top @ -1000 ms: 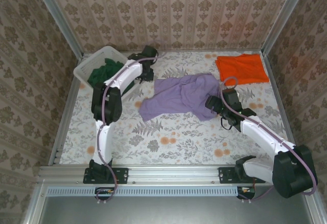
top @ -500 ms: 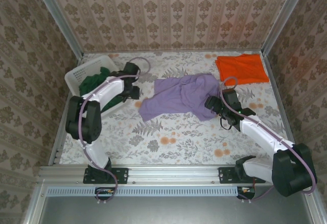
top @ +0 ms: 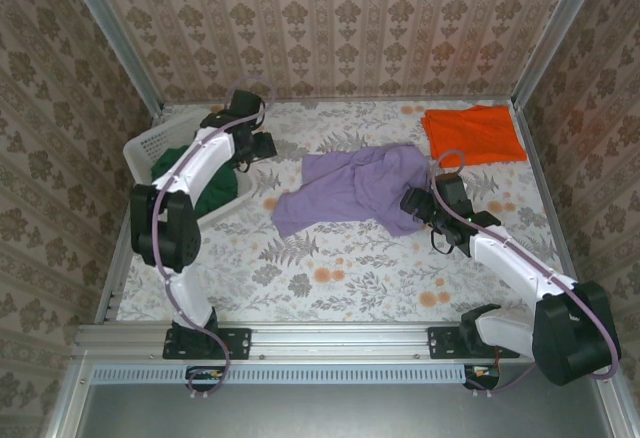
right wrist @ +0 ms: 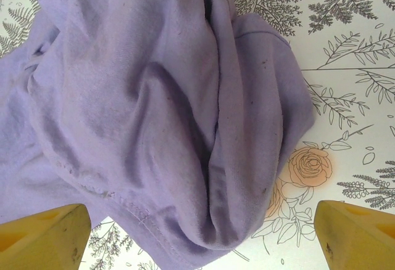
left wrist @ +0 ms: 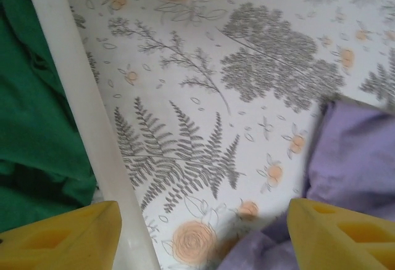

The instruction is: Fold and stack the t-shirts

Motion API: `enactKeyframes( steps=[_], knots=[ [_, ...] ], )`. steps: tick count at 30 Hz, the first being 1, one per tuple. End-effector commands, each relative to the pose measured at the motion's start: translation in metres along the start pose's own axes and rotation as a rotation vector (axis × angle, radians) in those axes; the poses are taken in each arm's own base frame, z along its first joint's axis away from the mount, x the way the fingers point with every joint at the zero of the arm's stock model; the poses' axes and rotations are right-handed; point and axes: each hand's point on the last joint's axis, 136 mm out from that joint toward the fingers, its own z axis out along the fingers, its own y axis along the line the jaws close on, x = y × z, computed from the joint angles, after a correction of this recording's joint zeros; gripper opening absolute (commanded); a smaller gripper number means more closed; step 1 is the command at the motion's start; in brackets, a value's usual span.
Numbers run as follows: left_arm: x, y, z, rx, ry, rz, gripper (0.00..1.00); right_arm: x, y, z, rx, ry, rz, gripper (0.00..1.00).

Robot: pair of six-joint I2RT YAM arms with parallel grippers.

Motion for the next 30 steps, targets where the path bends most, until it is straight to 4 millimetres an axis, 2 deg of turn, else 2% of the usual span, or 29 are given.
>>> enactKeyframes(
  steps=[1, 4, 8, 9, 11, 16, 20, 25, 30],
  knots=[
    [0.026, 0.030, 0.025, -0.170, 0.094, -0.047, 0.70, -0.008, 0.002, -0.007, -0.002, -0.027, 0.006, 0.95],
    [0.034, 0.031, 0.040, -0.180, 0.124, -0.032, 0.68, -0.008, 0.002, -0.007, -0.003, -0.026, 0.006, 0.95],
    [0.038, 0.025, 0.046, -0.186, 0.136, 0.086, 0.50, -0.008, 0.002, -0.006, -0.002, -0.025, 0.007, 0.95],
    [0.039, 0.024, 0.046, -0.204, 0.135, 0.116, 0.50, -0.008, 0.002, -0.006, -0.003, -0.024, 0.007, 0.95],
    [0.040, 0.024, 0.044, -0.221, 0.135, 0.147, 0.51, -0.007, 0.002, -0.006, -0.002, -0.023, 0.009, 0.95],
    [0.043, 0.031, 0.036, -0.227, 0.121, 0.137, 0.63, -0.007, 0.002, -0.006, 0.000, -0.023, 0.009, 0.95],
    [0.041, 0.035, 0.031, -0.234, 0.103, 0.123, 0.64, -0.007, 0.002, -0.005, -0.002, -0.021, 0.010, 0.95],
    [0.038, 0.028, 0.038, -0.206, 0.108, 0.183, 0.48, -0.007, 0.002, -0.006, -0.002, -0.021, 0.010, 0.95],
    [0.036, 0.009, 0.043, -0.109, 0.101, 0.322, 0.23, -0.008, 0.002, -0.008, -0.005, -0.027, 0.009, 0.95]
  ],
)
